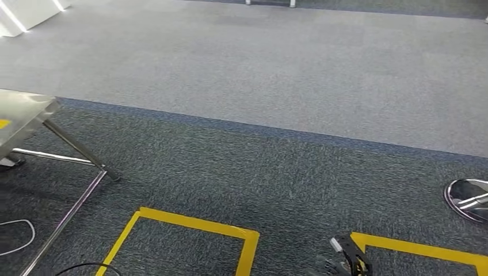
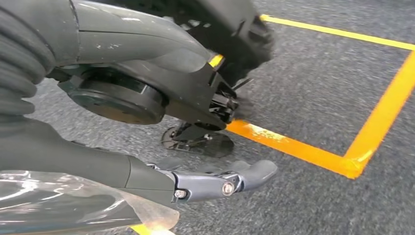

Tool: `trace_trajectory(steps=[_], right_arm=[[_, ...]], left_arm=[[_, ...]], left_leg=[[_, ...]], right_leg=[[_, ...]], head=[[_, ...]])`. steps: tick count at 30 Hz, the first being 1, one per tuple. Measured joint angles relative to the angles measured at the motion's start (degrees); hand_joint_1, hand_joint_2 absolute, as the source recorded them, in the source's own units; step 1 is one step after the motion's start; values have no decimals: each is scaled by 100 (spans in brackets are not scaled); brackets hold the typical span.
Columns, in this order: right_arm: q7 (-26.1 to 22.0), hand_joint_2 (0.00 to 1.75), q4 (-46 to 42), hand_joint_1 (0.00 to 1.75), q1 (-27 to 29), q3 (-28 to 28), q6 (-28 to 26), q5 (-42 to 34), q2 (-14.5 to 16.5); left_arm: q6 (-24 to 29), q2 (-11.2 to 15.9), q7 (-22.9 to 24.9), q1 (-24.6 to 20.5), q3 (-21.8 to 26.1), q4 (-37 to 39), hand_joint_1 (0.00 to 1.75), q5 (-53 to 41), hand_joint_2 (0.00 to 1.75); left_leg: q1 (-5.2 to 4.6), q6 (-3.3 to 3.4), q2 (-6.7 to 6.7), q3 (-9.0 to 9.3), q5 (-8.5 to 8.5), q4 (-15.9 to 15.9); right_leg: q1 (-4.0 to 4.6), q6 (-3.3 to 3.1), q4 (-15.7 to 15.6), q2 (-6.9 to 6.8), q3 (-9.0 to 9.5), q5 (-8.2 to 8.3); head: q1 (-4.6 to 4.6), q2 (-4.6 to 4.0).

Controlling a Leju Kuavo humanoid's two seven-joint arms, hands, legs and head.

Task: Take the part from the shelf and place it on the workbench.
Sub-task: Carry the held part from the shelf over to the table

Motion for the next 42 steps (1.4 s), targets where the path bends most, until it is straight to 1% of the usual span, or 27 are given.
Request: trace_trajectory(steps=[1, 2, 4, 6, 8, 10, 11, 13, 15, 16, 17, 18, 19, 21, 23, 24, 26, 28, 30, 32, 33, 34, 36, 38, 40, 41, 42], right_arm=[[0, 175, -5, 0, 9, 1, -13, -14, 0], [0, 175, -11, 0, 12, 1, -25, -25, 0], [-7, 175, -22, 0, 6, 1, -64, -79, 2], [-15, 175, -29, 0, -23, -1, -123, -172, 15], [-15, 175, -21, 0, -100, -4, -179, -272, 62], [-14, 175, 4, 0, -213, -15, -214, -362, 151], [-13, 175, 24, 0, -272, -23, -221, -398, 202], [-11, 175, 94, 0, -379, -39, -229, -457, 294], [3, 175, 212, 0, -464, -42, -240, -503, 398], [22, 175, 283, 0, -502, -42, -249, -522, 467], [44, 175, 355, 0, -543, -43, -260, -534, 543], [72, 175, 426, 0, -592, -45, -272, -540, 627], [100, 175, 490, 0, -651, -49, -281, -543, 709], [151, 175, 616, 0, -786, -67, -302, -542, 867], [201, 175, 754, 0, -918, -84, -331, -548, 1023], [224, 175, 821, 0, -977, -88, -349, -558, 1107], [252, 175, 933, 0, -1095, -94, -389, -588, 1266], [263, 175, 1017, 0, -1204, -105, -412, -607, 1396], [269, 175, 1099, 0, -1259, -115, -422, -626, 1492], [284, 175, 1211, 0, -1312, -122, -469, -700, 1597], [297, 175, 1286, 0, -1373, -128, -520, -756, 1679], [311, 175, 1370, 0, -1461, -133, -576, -806, 1787], [333, 175, 1559, 0, -1687, -139, -680, -880, 2028], [333, 175, 1742, 0, -1896, -139, -734, -929, 2224], [323, 175, 1902, 0, -2049, -139, -750, -963, 2355], [317, 175, 1963, 0, -2105, -140, -736, -970, 2398], [307, 175, 2008, 0, -2145, -140, -703, -967, 2423]], left_arm=[[0, 29, -1, -27, -42, 31, 175, 8, 175], [1, 57, -1, -41, -72, 58, 175, 13, 175], [5, 118, -7, -83, -144, 110, 175, 19, 175], [15, 198, -15, -193, -258, 163, 175, 27, 175], [36, 286, -10, -358, -410, 244, 175, 46, 175], [56, 369, 5, -517, -578, 339, 175, 61, 175], [55, 401, 13, -595, -664, 381, 175, 62, 175], [28, 457, 28, -782, -827, 475, 175, 64, 175], [-9, 501, 40, -956, -975, 587, 175, 72, 175], [-27, 521, 45, -1021, -1036, 646, 175, 80, 175], [-42, 537, 49, -1074, -1092, 697, 175, 88, 175], [-59, 552, 53, -1125, -1145, 748, 175, 97, 175], [-78, 564, 56, -1175, -1188, 791, 175, 103, 175], [-111, 583, 58, -1276, -1263, 858, 175, 110, 175], [-138, 605, 60, -1360, -1328, 917, 175, 117, 175], [-150, 617, 60, -1390, -1355, 944, 175, 123, 175], [-167, 638, 60, -1420, -1387, 980, 175, 138, 175], [-175, 666, 60, -1468, -1419, 1005, 175, 153, 175], [-181, 686, 60, -1524, -1455, 1040, 175, 163, 175], [-192, 699, 61, -1545, -1480, 1087, 175, 179, 175], [-199, 704, 62, -1549, -1486, 1110, 175, 187, 175], [-205, 707, 63, -1559, -1490, 1132, 175, 195, 175], [-216, 711, 64, -1605, -1500, 1169, 175, 205, 175], [-216, 718, 62, -1661, -1515, 1198, 175, 216, 175], [-176, 729, 61, -1658, -1523, 1214, 175, 225, 175], [-130, 735, 57, -1630, -1523, 1218, 175, 223, 175], [-67, 741, 49, -1600, -1523, 1220, 175, 216, 175]], left_leg=[[16, -15, 26, -129, -89, 282], [29, -24, 37, -164, -62, 362], [39, -19, 110, 94, 284, -141], [0, 23, 360, 479, 581, -910], [-47, 84, 502, 611, 620, -1228], [-48, 153, 394, 591, 632, -1259], [-37, 190, 332, 592, 646, -1278], [-8, 258, 207, 603, 679, -1318], [-8, 286, 72, 597, 684, -1316], [-11, 290, -3, 597, 683, -1313], [-14, 291, -80, 599, 683, -1310], [-15, 290, -158, 603, 682, -1305], [-14, 286, -235, 608, 680, -1299], [-10, 257, -375, 597, 669, -1272], [9, 190, -506, 546, 681, -1255], [20, 150, -575, 519, 699, -1258], [31, 77, -607, 488, 704, -1255], [16, 18, -328, 363, 536, -981], [28, -28, -31, 34, 208, -288], [53, -64, 29, -258, 59, 272], [61, -74, 43, -268, 146, 266], [66, -76, 76, -163, 332, 31], [31, -48, 312, 207, 715, -736], [-25, 18, 522, 420, 816, -1210], [-45, 84, 462, 422, 772, -1277], [-33, 112, 390, 425, 773, -1288], [-18, 143, 321, 438, 769, -1298]], right_leg=[[4, -4, 1, -82, 5, -10], [6, -3, 2, -160, 13, -22], [7, 12, 3, -307, 56, -55], [26, 50, 9, -438, 98, -101], [57, 102, 11, -559, 121, -135], [60, 159, 1, -654, 138, -158], [49, 188, 35, -588, 128, -196], [25, 229, 405, -268, -50, -418], [17, 239, 1176, 7, -445, -737], [18, 241, 1511, 53, -647, -821], [19, 237, 1661, 70, -773, -792], [19, 230, 1585, 82, -796, -646], [17, 217, 1281, 115, -706, -404], [-10, 196, 508, 373, -410, -10], [-24, 178, 135, 586, -231, 76], [-17, 166, 108, 581, -205, 61], [-21, 113, 70, 452, -176, 82], [-37, 43, 16, 300, -139, 99], [-22, -2, 6, 125, -114, 81], [-11, -14, 8, -55, -96, 51], [-10, -14, 9, -134, -84, 36], [-9, -9, 9, -199, -64, 19], [6, 18, 10, -309, -10, -23], [43, 68, 14, -422, 22, -69], [67, 121, 1, -561, 51, -107], [61, 154, 4, -561, 63, -138], [49, 184, 70, -469, 45, -196]], head=[[2, 0], [1, 0], [-1, 0], [-1, 0], [9, 0], [14, 0], [21, 0], [53, 0], [84, 0], [89, 0], [90, 0], [89, 0], [89, 0], [88, 0], [85, 0], [84, 0], [79, 0], [39, 0], [4, 0], [3, 0], [3, 0], [2, 0], [-2, 0], [-8, 0], [-7, 0], [-2, 0], [5, 0]])
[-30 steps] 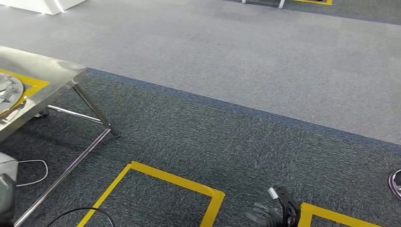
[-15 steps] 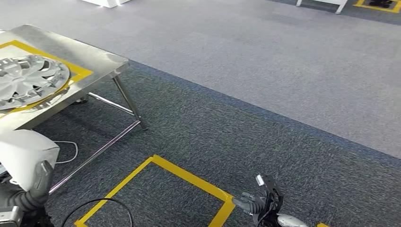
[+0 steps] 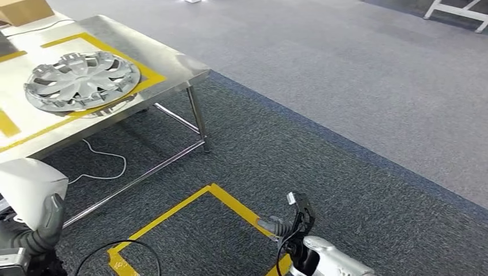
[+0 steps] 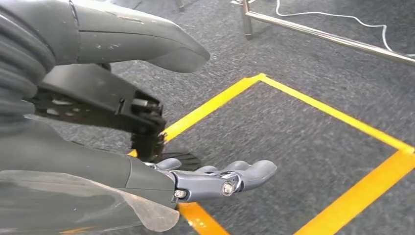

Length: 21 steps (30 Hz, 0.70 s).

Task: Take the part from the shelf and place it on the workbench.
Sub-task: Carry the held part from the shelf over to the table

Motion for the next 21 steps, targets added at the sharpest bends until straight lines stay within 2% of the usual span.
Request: trace_trajectory(steps=[1, 3, 5, 6, 7, 8, 9, 10, 11, 12, 14, 15, 16, 18, 19, 20, 21], right_arm=[[-10, 175, 29, 0, -27, -1, 42, 9, 13], [-35, 175, 79, 0, -17, 2, 174, 46, -19], [-56, 175, 121, 0, 62, 4, 323, 104, -102], [-66, 175, 131, 0, 109, 4, 388, 139, -147], [-74, 175, 137, 0, 144, 3, 449, 179, -193], [-80, 175, 139, 0, 167, -2, 497, 222, -243], [-81, 175, 139, 0, 182, -11, 540, 261, -291], [-81, 175, 136, 0, 195, -23, 585, 306, -344], [-75, 175, 133, 0, 216, -36, 626, 353, -393], [-65, 175, 124, 0, 249, -51, 667, 401, -432], [-45, 175, 100, 0, 326, -89, 724, 490, -494], [-43, 175, 87, 0, 356, -112, 738, 522, -523], [-43, 175, 76, 0, 373, -131, 746, 543, -549], [-46, 175, 63, 0, 397, -149, 753, 575, -602], [-56, 175, 58, 0, 420, -149, 756, 606, -621], [-75, 175, 53, 0, 454, -153, 756, 658, -641], [-115, 175, 36, 0, 500, -169, 756, 746, -660]], left_arm=[[58, 7, -9, 26, 1, 0, 175, -8, 175], [177, 27, -39, 106, 16, -2, 175, -36, 175], [245, 42, -75, 255, 62, -14, 175, -67, 175], [259, 43, -93, 340, 95, -27, 175, -81, 175], [265, 43, -110, 413, 129, -46, 175, -95, 175], [268, 43, -125, 472, 166, -69, 175, -107, 175], [268, 43, -136, 519, 200, -92, 175, -115, 175], [270, 43, -145, 559, 240, -122, 175, -122, 175], [271, 41, -153, 609, 285, -154, 175, -134, 175], [271, 38, -160, 668, 330, -189, 175, -147, 175], [273, 24, -170, 795, 430, -265, 175, -173, 175], [274, 16, -174, 846, 468, -297, 175, -179, 175], [274, 13, -179, 879, 504, -322, 175, -185, 175], [274, 8, -189, 905, 563, -351, 175, -197, 175], [274, 6, -198, 918, 592, -357, 175, -203, 175], [274, 2, -211, 948, 622, -361, 175, -206, 175], [274, -1, -228, 993, 658, -366, 175, -212, 175]], left_leg=[[19, 29, -59, 16, 0, -12], [41, 85, -192, 36, -17, -17], [43, 113, -363, 54, -43, -13], [42, 116, -452, 74, -61, -10], [42, 110, -539, 101, -82, -7], [43, 98, -624, 133, -108, -2], [53, 81, -699, 157, -135, 5], [55, 56, -770, 164, -162, 26], [72, 26, -832, 152, -179, 42], [90, -7, -893, 132, -189, 51], [117, -78, -979, 111, -200, 45], [105, -115, -893, 110, -221, 67], [92, -145, -743, 67, -286, 175], [72, -186, -396, -208, -550, 744], [79, -198, -325, -415, -703, 1136], [86, -206, -299, -594, -786, 1459], [90, -211, -289, -694, -762, 1613]], right_leg=[[-12, 25, 118, 131, -50, -77], [-30, 50, 830, 438, -448, -370], [-31, 59, 1567, 527, -936, -546], [-30, 57, 1647, 537, -1051, -467], [-29, 47, 1502, 552, -1052, -276], [-30, 31, 1172, 608, -960, -6], [-39, 6, 804, 747, -834, 225], [-55, -16, 461, 904, -692, 384], [-61, -31, 227, 1035, -583, 445], [-61, -47, 122, 1113, -518, 420], [-50, -77, 44, 1022, -439, 366], [-57, -105, 11, 954, -397, 356], [-66, -136, -22, 873, -346, 344], [-67, -187, -59, 700, -244, 292], [-62, -201, -60, 609, -202, 255], [-58, -203, -60, 521, -158, 215], [-56, -201, -59, 435, -110, 174]], head=[[10, 0], [37, 0], [45, 0], [45, 0], [45, 0], [47, 0], [48, 0], [41, 0], [34, 0], [25, 0], [18, 0], [10, 0], [1, 0], [-19, 0], [-21, 0], [-21, 0], [-22, 0]])
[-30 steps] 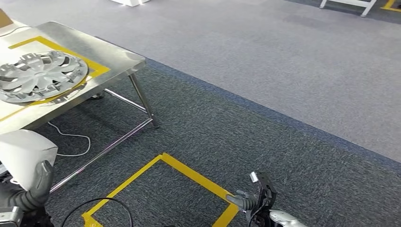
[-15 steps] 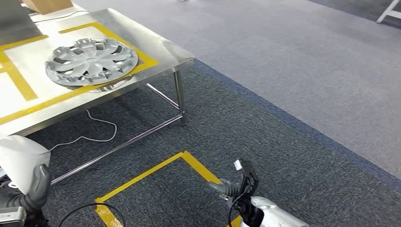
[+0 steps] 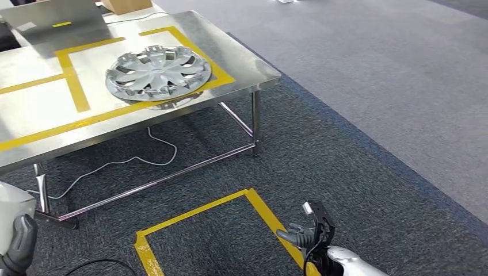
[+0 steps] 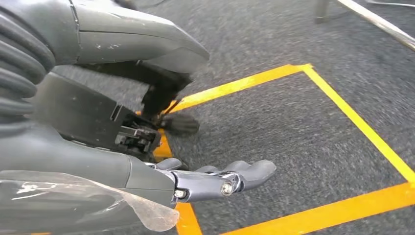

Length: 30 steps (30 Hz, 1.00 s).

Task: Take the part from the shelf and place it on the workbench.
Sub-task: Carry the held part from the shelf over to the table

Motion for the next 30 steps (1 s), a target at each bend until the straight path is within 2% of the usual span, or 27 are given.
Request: trace_trajectory(steps=[1, 2, 3, 4, 5, 6, 8, 9, 10, 11, 12, 13, 14, 15, 16, 17, 18, 19, 20, 21, 22, 24, 25, 27, 28, 29, 30], right_arm=[[-71, 175, -35, 0, 67, -32, 1, 124, -32], [-190, 175, -120, 0, 171, -77, 1, 284, -101], [-348, 175, -254, 0, 324, -122, 0, 463, -205], [-545, 175, -445, 0, 520, -161, 0, 664, -359], [-731, 175, -669, 0, 738, -189, 1, 884, -552], [-864, 175, -878, 0, 934, -205, 8, 1120, -728], [-983, 175, -1195, 0, 1170, -233, 54, 1668, -1027], [-1010, 175, -1275, 0, 1213, -259, 101, 1915, -1111], [-1060, 175, -1310, 0, 1240, -301, 169, 2100, -1171], [-1131, 175, -1297, 0, 1263, -357, 242, 2208, -1195], [-1217, 175, -1248, 0, 1300, -421, 323, 2256, -1201], [-1300, 175, -1178, 0, 1353, -482, 391, 2267, -1191], [-1366, 175, -1097, 0, 1415, -542, 435, 2268, -1178], [-1411, 175, -1023, 0, 1484, -602, 461, 2268, -1168], [-1440, 175, -964, 0, 1547, -664, 469, 2270, -1161], [-1457, 175, -918, 0, 1592, -728, 470, 2273, -1156], [-1467, 175, -882, 0, 1620, -784, 470, 2277, -1151], [-1473, 175, -847, 0, 1634, -830, 469, 2281, -1144], [-1476, 175, -814, 0, 1647, -869, 469, 2287, -1137], [-1475, 175, -785, 0, 1666, -900, 470, 2290, -1129], [-1474, 175, -759, 0, 1687, -931, 472, 2292, -1120], [-1472, 175, -725, 0, 1724, -987, 490, 2312, -1096], [-1454, 175, -710, 0, 1738, -1011, 498, 2347, -1083], [-1339, 175, -704, 0, 1791, -1045, 503, 2433, -1067], [-1256, 175, -716, 0, 1844, -1057, 499, 2463, -1074], [-1181, 175, -738, 0, 1909, -1061, 495, 2476, -1083], [-1123, 175, -762, 0, 1976, -1062, 492, 2474, -1094]], left_arm=[[0, -8, -16, 58, 44, -16, 175, -16, 175], [0, -31, -35, 135, 107, -55, 175, -46, 175], [0, -62, -56, 222, 185, -112, 175, -80, 175], [-1, -104, -78, 313, 280, -188, 175, -110, 175], [-3, -145, -100, 405, 380, -273, 175, -129, 175], [-12, -178, -114, 487, 469, -349, 175, -135, 175], [-62, -239, -115, 607, 604, -468, 175, -152, 175], [-103, -276, -103, 638, 648, -507, 175, -171, 175], [-143, -311, -86, 644, 678, -539, 175, -198, 175], [-182, -349, -65, 628, 698, -563, 175, -229, 175], [-212, -385, -40, 605, 706, -579, 175, -256, 175], [-237, -415, -20, 581, 707, -587, 175, -280, 175], [-259, -445, -3, 564, 707, -589, 175, -296, 175], [-279, -473, 9, 555, 707, -589, 175, -306, 175], [-297, -496, 14, 547, 707, -589, 175, -311, 175], [-312, -516, 18, 537, 706, -588, 175, -312, 175], [-324, -534, 20, 523, 706, -587, 175, -313, 175], [-331, -548, 21, 503, 705, -586, 175, -313, 175], [-335, -559, 22, 474, 704, -586, 175, -313, 175], [-338, -569, 24, 447, 703, -585, 175, -312, 175], [-343, -576, 25, 427, 702, -585, 175, -310, 175], [-358, -587, 26, 410, 701, -585, 175, -306, 175], [-368, -591, 25, 404, 700, -585, 175, -305, 175], [-391, -599, 26, 371, 703, -584, 175, -304, 175], [-406, -603, 26, 354, 705, -583, 175, -303, 175], [-420, -606, 27, 343, 707, -581, 175, -303, 175], [-431, -609, 26, 341, 710, -579, 175, -302, 175]], left_leg=[[1, 4, 12, 13, 138, -75], [-4, 22, 48, 135, 362, -362], [-23, 57, 151, 317, 578, -747], [-60, 95, 268, 500, 701, -1098], [-92, 137, 365, 630, 743, -1340], [-125, 174, 419, 690, 709, -1448], [-142, 227, 336, 695, 642, -1482], [-131, 250, 282, 706, 638, -1506], [-111, 275, 236, 730, 635, -1531], [-86, 301, 186, 759, 631, -1556], [-69, 326, 135, 783, 621, -1567], [-62, 349, 69, 798, 605, -1568], [-60, 364, -7, 812, 588, -1567], [-61, 371, -90, 834, 569, -1567], [-62, 370, -177, 865, 546, -1567], [-61, 360, -259, 908, 518, -1566], [-59, 346, -333, 958, 486, -1566], [-62, 323, -399, 998, 454, -1565], [-63, 296, -461, 1017, 426, -1553], [-57, 266, -520, 1014, 409, -1547], [-48, 232, -581, 996, 403, -1546], [-29, 164, -661, 981, 389, -1547], [-37, 127, -581, 967, 350, -1492], [-46, 59, -264, 784, 134, -1070], [-42, 29, -107, 587, -20, -700], [-29, 9, -32, 367, -153, -315], [-18, -2, -1, 191, -204, -34]], right_leg=[[1, 6, 0, -79, 56, -43], [3, 18, 0, -156, 124, -92], [4, 40, -4, -228, 176, -146], [13, 72, -5, -305, 228, -209], [25, 111, -8, -381, 269, -264], [34, 148, -13, -458, 291, -309], [46, 204, -41, -589, 386, -356], [42, 230, -43, -571, 414, -384], [38, 251, 26, -459, 406, -439], [31, 272, 223, -298, 309, -539], [21, 287, 555, -113, 121, -675], [14, 298, 978, 16, -132, -811], [9, 308, 1371, 72, -397, -900], [7, 315, 1618, 94, -608, -891], [6, 316, 1647, 105, -720, -757], [5, 310, 1444, 124, -718, -516], [-2, 301, 1077, 192, -633, -221], [-11, 290, 720, 324, -522, -6], [-24, 276, 398, 444, -389, 109], [-29, 261, 217, 538, -299, 130], [-26, 240, 162, 570, -246, 77], [-30, 185, 111, 464, -178, 46], [-41, 149, 89, 402, -139, 33], [-57, 85, 46, 255, -42, -5], [-51, 62, 40, 174, 4, -41], [-44, 53, 40, 85, 45, -79], [-38, 53, 40, -1, 90, -122]], head=[[0, 0], [-2, 0], [-2, 0], [-4, 0], [-2, 0], [2, 0], [7, 0], [11, 0], [22, -1], [41, -1], [63, -1], [80, -1], [89, 0], [90, 0], [91, 0], [92, 0], [92, 0], [90, 0], [83, 0], [75, 0], [68, 0], [65, 0], [50, 0], [11, 0], [-9, 0], [-13, 0], [-13, 0]])
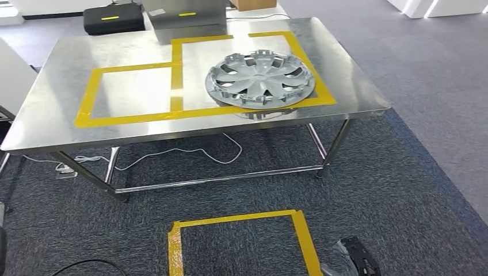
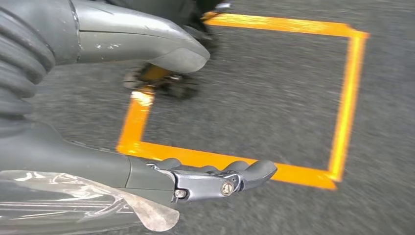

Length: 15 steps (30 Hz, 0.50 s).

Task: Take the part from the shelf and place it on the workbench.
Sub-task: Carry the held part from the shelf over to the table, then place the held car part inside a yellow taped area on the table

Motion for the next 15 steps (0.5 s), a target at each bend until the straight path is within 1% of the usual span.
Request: trace_trajectory(steps=[1, 2, 3, 4, 5, 6, 7, 9, 10, 11, 12, 13, 14, 15], right_arm=[[47, 175, -27, 0, 60, -1, -2, -28, -10], [88, 175, -56, 0, 106, -1, -2, -74, -15], [123, 175, -83, 0, 139, -2, 1, -138, -18], [157, 175, -107, 0, 168, -2, 9, -220, -18], [188, 175, -122, 0, 194, -2, 31, -313, -20], [222, 175, -128, 0, 216, 1, 59, -418, -27], [260, 175, -129, 0, 234, 6, 94, -533, -41], [318, 175, -137, 0, 248, 36, 142, -735, -79], [335, 175, -152, 0, 248, 61, 143, -822, -103], [355, 175, -175, 0, 245, 89, 128, -904, -128], [381, 175, -204, 0, 243, 126, 98, -997, -162], [407, 175, -228, 0, 242, 170, 55, -1093, -193], [429, 175, -243, 0, 243, 215, 13, -1180, -223], [444, 175, -252, 0, 246, 264, -24, -1257, -247]], left_arm=[[-7, -3, 0, 4, 3, 2, 175, 1, 175], [-14, -5, -1, 6, 6, 3, 175, 1, 175], [-20, -8, -1, 7, 9, 3, 175, 2, 175], [-30, -10, -1, 2, 10, 4, 175, 4, 175], [-42, -10, -2, -7, 10, 6, 175, 11, 175], [-53, -9, -4, -21, 9, 10, 175, 22, 175], [-62, -8, -8, -34, 8, 16, 175, 34, 175], [-63, -5, -14, -50, 7, 27, 175, 48, 175], [-55, -5, -15, -53, 5, 31, 175, 46, 175], [-43, -5, -13, -63, 3, 34, 175, 44, 175], [-29, -4, -8, -81, -1, 37, 175, 39, 175], [-17, -1, 1, -100, -9, 42, 175, 30, 175], [-9, 3, 15, -121, -17, 48, 175, 20, 175], [-4, 7, 33, -136, -27, 56, 175, 9, 175]], left_leg=[[8, -3, 13, -89, 64, 95], [10, 2, 28, -64, 239, -35], [7, 20, 75, 57, 488, -352], [-14, 50, 195, 218, 689, -708], [-43, 87, 319, 368, 804, -1034], [-70, 124, 424, 463, 839, -1238], [-96, 158, 477, 501, 798, -1319], [-97, 213, 373, 510, 758, -1369], [-83, 239, 309, 532, 755, -1400], [-64, 264, 250, 562, 755, -1432], [-42, 290, 193, 594, 752, -1459], [-32, 312, 134, 613, 739, -1469], [-27, 330, 66, 628, 721, -1470], [-24, 341, -8, 649, 697, -1469]], right_leg=[[4, 5, 0, -82, 50, -45], [5, 14, 0, -153, 110, -92], [6, 25, 0, -216, 175, -141], [10, 40, -5, -274, 227, -192], [24, 64, -6, -326, 268, -246], [40, 89, -13, -382, 295, -290], [55, 117, -30, -443, 314, -325], [70, 172, -83, -560, 395, -369], [66, 199, -75, -513, 428, -406], [60, 219, 35, -390, 401, -485], [53, 236, 288, -222, 284, -611], [47, 241, 677, -47, 61, -764], [45, 244, 1117, 50, -222, -904], [44, 248, 1479, 90, -495, -964]], head=[[1, 0], [-1, 0], [-1, 0], [0, 0], [-7, 0], [-4, 0], [3, 0], [20, 0], [36, -1], [47, -1], [62, -1], [78, -1], [80, 0], [85, 0]])
